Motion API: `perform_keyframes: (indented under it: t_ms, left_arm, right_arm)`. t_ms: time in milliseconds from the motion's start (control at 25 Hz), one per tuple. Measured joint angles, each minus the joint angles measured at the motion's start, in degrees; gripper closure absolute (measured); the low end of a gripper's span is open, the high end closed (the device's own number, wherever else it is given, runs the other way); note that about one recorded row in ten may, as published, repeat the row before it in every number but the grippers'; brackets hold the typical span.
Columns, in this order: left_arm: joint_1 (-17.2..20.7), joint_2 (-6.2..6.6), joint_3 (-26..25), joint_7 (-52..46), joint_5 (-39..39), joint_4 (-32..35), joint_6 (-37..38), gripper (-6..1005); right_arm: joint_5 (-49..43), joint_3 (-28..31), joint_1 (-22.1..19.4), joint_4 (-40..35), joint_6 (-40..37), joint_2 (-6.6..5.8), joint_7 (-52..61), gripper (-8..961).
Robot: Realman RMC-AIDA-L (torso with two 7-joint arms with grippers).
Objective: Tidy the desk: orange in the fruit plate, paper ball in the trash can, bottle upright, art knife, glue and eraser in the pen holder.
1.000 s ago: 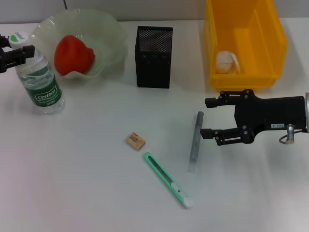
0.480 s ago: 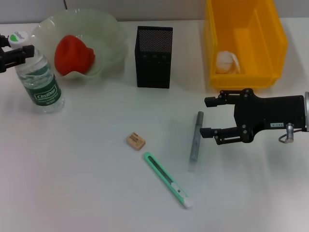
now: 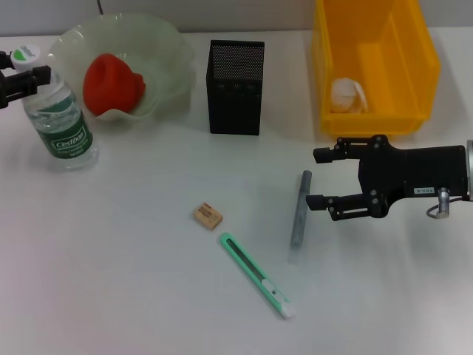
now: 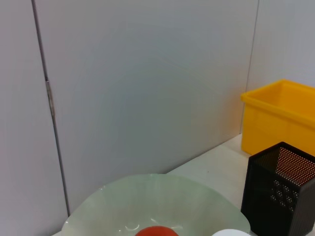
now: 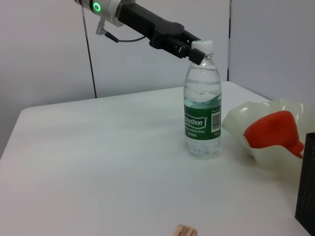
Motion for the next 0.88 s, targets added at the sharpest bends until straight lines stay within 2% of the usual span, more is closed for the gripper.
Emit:
perform_keyframes:
  t_ms: [480,640,880]
  left_arm:
    - [0.09,-0.32,-0.01,-0.13,-0.12,0.01,-0.94,496]
    - [0.09,-0.33,0.0,-0.15,-0.47,0.01,-0.65,364]
    - [0.29,-0.26,-0.16,-0.52,-2.7,0.0,-0.52,297]
  right_arm:
    - [0.04,0.02,0.0,0.0,0.05,0.0,0.0,165]
    - [0.04,0.02,0.0,0.0,0.08,0.0,0.0,165]
    - [0.04,0.01,0.0,0.0,0.09,0.0,0.0,165]
